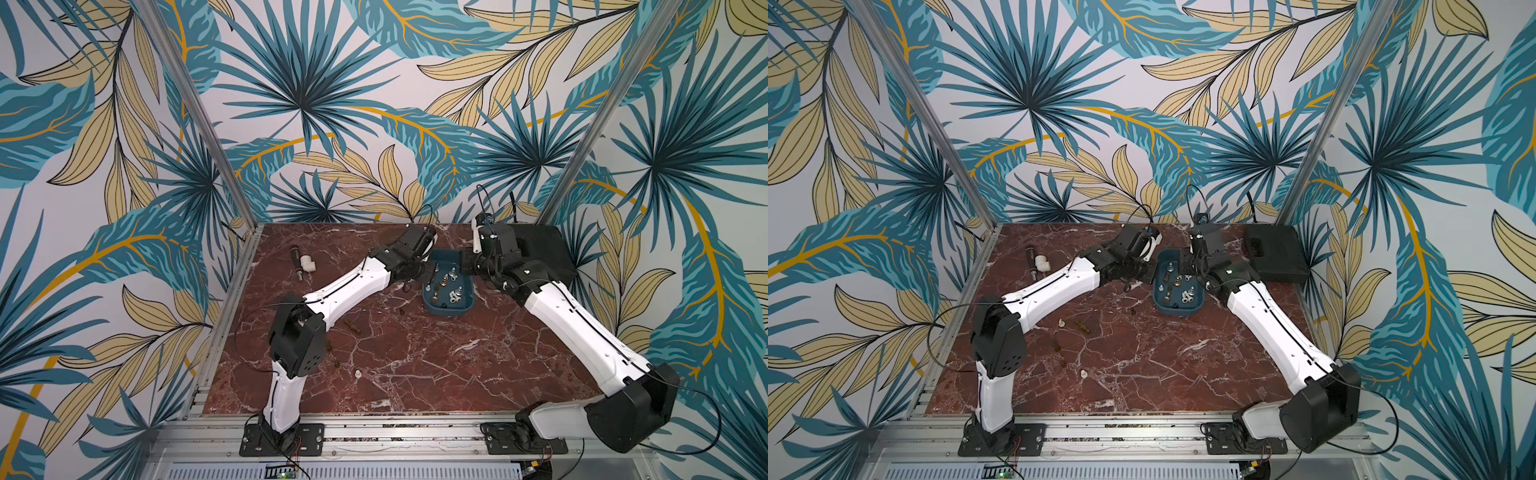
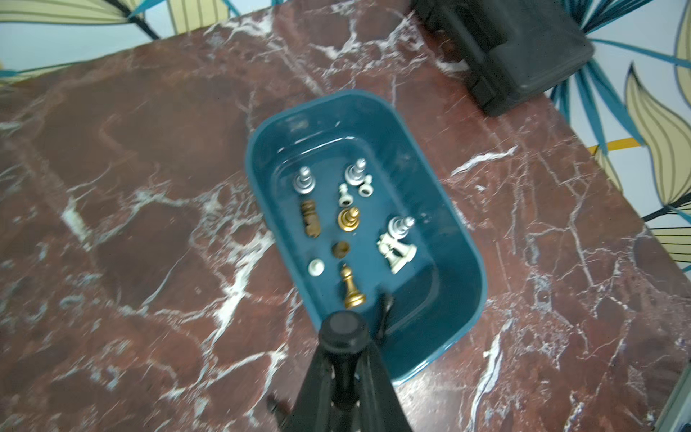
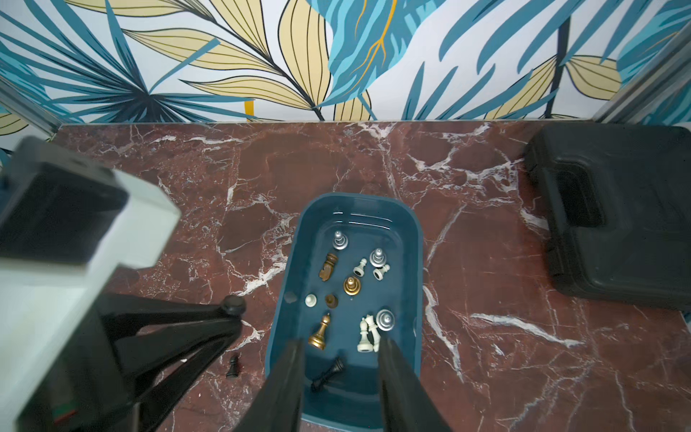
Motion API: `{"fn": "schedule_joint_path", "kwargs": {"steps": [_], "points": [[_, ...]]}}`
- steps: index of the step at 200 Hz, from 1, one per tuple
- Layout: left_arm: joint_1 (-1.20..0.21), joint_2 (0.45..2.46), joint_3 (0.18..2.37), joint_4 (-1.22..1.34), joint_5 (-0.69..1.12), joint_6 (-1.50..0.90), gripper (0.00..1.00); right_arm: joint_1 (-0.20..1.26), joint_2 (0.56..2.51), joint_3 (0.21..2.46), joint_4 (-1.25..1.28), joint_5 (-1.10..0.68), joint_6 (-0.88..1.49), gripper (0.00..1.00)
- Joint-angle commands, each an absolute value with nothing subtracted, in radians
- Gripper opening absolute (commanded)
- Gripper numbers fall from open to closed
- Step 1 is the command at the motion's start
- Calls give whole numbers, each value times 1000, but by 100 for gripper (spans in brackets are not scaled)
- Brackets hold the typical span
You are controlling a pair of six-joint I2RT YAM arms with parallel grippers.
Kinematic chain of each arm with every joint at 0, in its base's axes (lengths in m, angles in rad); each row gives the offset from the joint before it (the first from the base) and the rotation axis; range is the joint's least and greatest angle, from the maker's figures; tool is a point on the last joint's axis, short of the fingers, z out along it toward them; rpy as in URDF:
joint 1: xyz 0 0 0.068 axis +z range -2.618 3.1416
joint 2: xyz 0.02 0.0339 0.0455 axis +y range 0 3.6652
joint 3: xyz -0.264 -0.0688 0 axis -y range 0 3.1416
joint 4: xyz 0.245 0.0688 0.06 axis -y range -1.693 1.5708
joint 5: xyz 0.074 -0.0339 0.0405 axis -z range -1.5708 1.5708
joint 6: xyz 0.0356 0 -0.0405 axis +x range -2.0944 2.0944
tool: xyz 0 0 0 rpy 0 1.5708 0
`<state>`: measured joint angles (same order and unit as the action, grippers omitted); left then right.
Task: Put the chess pieces into the storage box
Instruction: Place the chess piece in the storage box.
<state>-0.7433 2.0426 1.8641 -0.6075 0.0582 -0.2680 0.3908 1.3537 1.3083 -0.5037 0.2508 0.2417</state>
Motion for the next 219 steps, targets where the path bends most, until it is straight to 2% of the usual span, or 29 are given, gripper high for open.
{"fn": "schedule_joint_path", "kwargs": {"steps": [1, 73, 174, 219], "points": [[-770, 2137, 1917, -603, 103, -238, 9, 382, 1302, 1261, -454, 297, 227, 38], [-811, 2280, 1977, -537, 140, -205, 10, 369, 1259, 1224, -440, 293, 222, 38], [-810, 2438, 2132, -636, 46, -112, 14, 368, 1266, 1219, -427, 270, 222, 38], [-811, 2442, 2154, -638, 43, -118, 33, 367, 1261, 1220, -428, 275, 216, 38]]}}
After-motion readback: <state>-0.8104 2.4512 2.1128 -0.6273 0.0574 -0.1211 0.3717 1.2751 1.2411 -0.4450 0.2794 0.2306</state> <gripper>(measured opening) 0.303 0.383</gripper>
